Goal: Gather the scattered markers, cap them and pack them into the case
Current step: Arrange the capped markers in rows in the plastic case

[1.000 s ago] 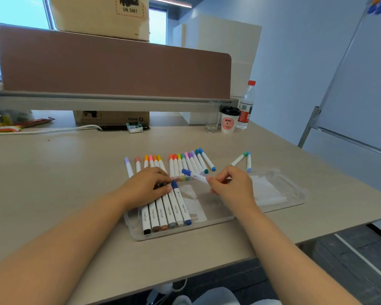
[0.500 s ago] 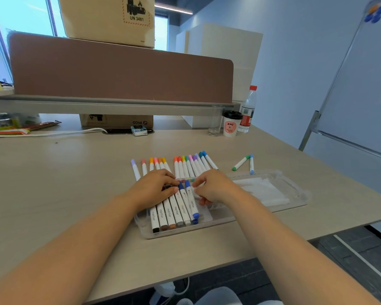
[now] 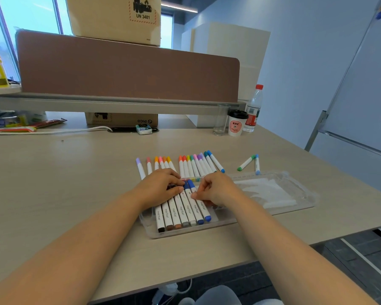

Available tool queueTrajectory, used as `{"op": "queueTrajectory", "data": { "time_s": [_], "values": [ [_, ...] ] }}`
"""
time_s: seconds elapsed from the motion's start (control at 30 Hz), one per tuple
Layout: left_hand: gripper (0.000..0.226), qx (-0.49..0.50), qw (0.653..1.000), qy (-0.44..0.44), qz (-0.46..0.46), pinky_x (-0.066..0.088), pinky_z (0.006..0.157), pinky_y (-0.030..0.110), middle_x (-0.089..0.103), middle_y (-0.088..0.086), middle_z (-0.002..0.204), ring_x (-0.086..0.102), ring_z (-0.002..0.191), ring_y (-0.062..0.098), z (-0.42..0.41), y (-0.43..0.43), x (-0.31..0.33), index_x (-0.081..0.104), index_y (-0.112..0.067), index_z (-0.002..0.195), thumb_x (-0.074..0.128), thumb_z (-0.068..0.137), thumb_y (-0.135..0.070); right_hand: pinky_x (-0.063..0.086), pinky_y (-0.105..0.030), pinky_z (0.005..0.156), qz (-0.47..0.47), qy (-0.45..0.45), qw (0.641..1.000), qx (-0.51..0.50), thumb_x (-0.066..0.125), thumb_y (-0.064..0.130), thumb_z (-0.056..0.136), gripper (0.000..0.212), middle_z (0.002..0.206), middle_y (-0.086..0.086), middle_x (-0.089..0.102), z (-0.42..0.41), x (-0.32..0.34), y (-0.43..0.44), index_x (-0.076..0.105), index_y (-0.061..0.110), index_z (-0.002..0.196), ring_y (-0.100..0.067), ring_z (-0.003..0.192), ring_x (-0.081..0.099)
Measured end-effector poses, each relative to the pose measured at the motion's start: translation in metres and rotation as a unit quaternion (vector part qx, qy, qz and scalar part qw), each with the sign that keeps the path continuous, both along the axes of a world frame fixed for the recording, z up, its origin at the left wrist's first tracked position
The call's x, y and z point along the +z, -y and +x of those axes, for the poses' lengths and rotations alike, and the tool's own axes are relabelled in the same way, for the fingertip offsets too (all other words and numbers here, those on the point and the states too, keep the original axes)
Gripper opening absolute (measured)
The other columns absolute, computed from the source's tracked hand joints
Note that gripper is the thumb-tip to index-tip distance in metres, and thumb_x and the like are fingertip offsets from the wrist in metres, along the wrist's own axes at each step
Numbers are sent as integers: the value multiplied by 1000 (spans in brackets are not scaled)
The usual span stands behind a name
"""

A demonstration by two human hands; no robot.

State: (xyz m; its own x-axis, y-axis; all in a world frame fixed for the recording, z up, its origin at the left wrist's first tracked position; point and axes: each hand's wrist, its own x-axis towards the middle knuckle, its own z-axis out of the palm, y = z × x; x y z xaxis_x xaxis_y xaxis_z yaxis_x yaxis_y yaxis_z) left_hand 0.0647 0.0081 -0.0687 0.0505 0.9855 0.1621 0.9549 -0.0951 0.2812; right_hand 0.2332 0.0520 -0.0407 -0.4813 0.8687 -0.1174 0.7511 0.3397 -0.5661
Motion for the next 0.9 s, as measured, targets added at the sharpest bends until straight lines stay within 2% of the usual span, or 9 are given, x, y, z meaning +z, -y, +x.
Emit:
{"op": "queueTrajectory", "data": {
  "time_s": [0.07,0.17,0.27,0.43,0.53,0.63,0.77,0.83,0.9],
  "values": [
    [37,-1,1000,-1,0,34,97,23,49,-5,131,42,119,9,0,0,0,55,-24,128,49,94,-35,52,-25,76,14,29,999,12,68,32,83,23,80,1,64,1,-2,-1,51,19,73,-11,73,60],
    [36,-2,1000,-4,2,34,98,23,49,-5,130,42,118,9,1,0,0,55,-24,128,48,94,-35,47,-24,77,42,56,997,28,65,36,84,27,90,-3,64,3,-6,-2,48,20,71,-11,77,55],
    [36,-2,1000,-7,4,35,97,23,49,-6,130,42,118,8,0,0,-1,55,-25,128,48,94,-35,47,-22,74,46,21,997,50,66,34,83,24,90,-2,63,7,-9,-3,51,19,73,-7,72,53],
    [38,-1,1000,-29,6,34,99,25,47,-6,133,39,120,9,2,-1,-1,51,-25,132,44,96,-35,47,-15,64,-16,-10,995,103,71,26,81,16,77,9,58,18,-3,-9,56,21,82,-3,68,54],
    [39,-1,999,-34,9,32,103,28,44,-6,137,37,124,12,6,-5,-2,45,-28,136,40,98,-33,45,-14,62,29,-74,995,64,68,19,84,11,77,9,58,16,-2,-21,57,21,80,-8,75,57],
    [38,-19,999,-46,6,29,106,29,42,-9,141,34,127,13,8,-9,-2,43,-30,137,36,100,-28,44,-15,71,111,-139,984,-30,60,13,89,4,86,3,61,13,-3,-41,63,15,87,-10,82,55],
    [37,-24,998,-50,10,31,105,28,44,-13,140,37,125,12,9,-14,-3,48,-29,134,36,100,-24,44,-31,92,149,-51,983,-93,48,8,94,25,115,-7,62,11,-2,-77,62,11,115,-22,103,57],
    [37,-23,999,-45,13,31,104,27,45,-14,139,37,124,11,8,-15,-4,49,-30,133,37,99,-25,44,-33,97,140,14,986,-87,51,4,92,29,119,-9,61,8,-2,-90,61,11,119,-25,108,56],
    [36,-21,999,-38,14,31,103,26,46,-15,139,37,123,10,7,-14,-4,49,-31,133,37,99,-25,45,-33,94,136,31,986,-91,55,3,89,28,116,-10,62,5,-5,-99,63,9,115,-25,106,58]
  ]
}}
